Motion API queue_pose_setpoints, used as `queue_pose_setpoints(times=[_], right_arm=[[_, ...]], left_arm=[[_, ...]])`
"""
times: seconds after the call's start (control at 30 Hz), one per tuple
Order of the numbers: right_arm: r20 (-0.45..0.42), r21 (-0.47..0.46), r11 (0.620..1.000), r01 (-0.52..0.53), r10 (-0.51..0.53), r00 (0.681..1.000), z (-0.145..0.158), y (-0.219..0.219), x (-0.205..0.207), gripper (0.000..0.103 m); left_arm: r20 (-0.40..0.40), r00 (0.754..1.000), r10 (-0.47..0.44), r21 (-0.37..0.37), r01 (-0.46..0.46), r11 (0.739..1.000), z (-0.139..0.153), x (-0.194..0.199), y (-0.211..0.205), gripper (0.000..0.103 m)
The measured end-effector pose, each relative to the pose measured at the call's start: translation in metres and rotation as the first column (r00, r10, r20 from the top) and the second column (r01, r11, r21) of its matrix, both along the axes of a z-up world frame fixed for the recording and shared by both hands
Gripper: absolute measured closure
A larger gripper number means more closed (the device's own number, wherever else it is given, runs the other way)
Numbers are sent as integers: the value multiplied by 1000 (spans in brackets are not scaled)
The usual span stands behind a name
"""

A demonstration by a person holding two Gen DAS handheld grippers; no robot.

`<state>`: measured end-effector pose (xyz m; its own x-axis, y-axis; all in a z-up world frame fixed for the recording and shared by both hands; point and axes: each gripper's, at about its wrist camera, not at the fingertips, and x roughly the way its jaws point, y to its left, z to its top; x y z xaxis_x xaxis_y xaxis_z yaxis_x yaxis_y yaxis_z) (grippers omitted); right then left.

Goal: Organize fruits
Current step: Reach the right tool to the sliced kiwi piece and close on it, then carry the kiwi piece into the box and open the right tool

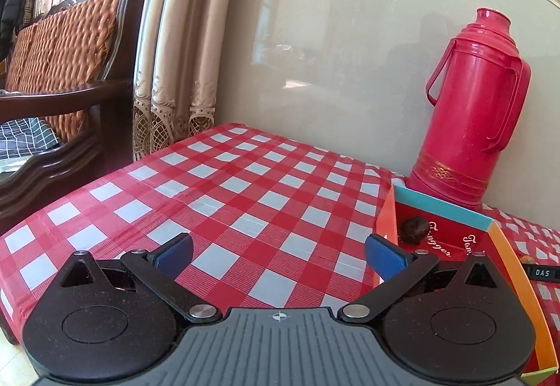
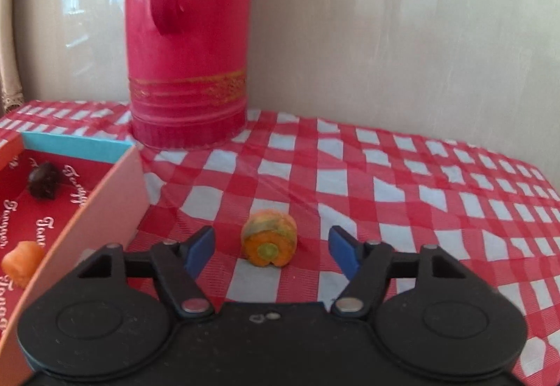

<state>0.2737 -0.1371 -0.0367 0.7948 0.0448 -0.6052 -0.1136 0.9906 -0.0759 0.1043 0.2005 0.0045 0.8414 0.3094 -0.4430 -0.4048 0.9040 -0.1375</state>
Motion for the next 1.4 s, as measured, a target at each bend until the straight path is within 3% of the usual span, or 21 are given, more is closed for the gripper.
queue_pose_setpoints(times=[0.03,0.3,0.6,0.97,1.0,1.07,1.1,1.27,1.4], right_arm=[[-15,19,1000,3,-2,1000,-1,-2,1,75],[49,68,998,12,-16,999,15,-12,-23,75],[236,97,980,-176,150,960,57,27,-103,75],[241,111,949,-296,263,934,65,70,-144,75],[239,115,943,-311,278,930,64,74,-145,72],[256,122,933,-338,300,919,66,77,-148,34],[293,123,939,-322,276,915,70,75,-152,5],[406,174,941,-290,200,892,102,46,-175,6],[426,199,949,-243,140,894,105,12,-208,6]], left_arm=[[-2,1000,0,0,0,1000,0,0,1,0],[-10,1000,-5,-10,4,1000,0,-1,-1,0],[2,999,-42,0,42,999,5,-21,-25,0],[-2,996,-86,37,86,996,6,-45,-52,0],[-5,996,-93,49,93,994,5,-45,-56,0],[-9,995,-98,74,99,992,6,-44,-64,0],[-12,995,-98,77,98,992,6,-43,-66,0],[-29,990,-136,76,137,988,12,-50,-82,0],[3,983,-183,97,182,978,27,-78,-97,0]])
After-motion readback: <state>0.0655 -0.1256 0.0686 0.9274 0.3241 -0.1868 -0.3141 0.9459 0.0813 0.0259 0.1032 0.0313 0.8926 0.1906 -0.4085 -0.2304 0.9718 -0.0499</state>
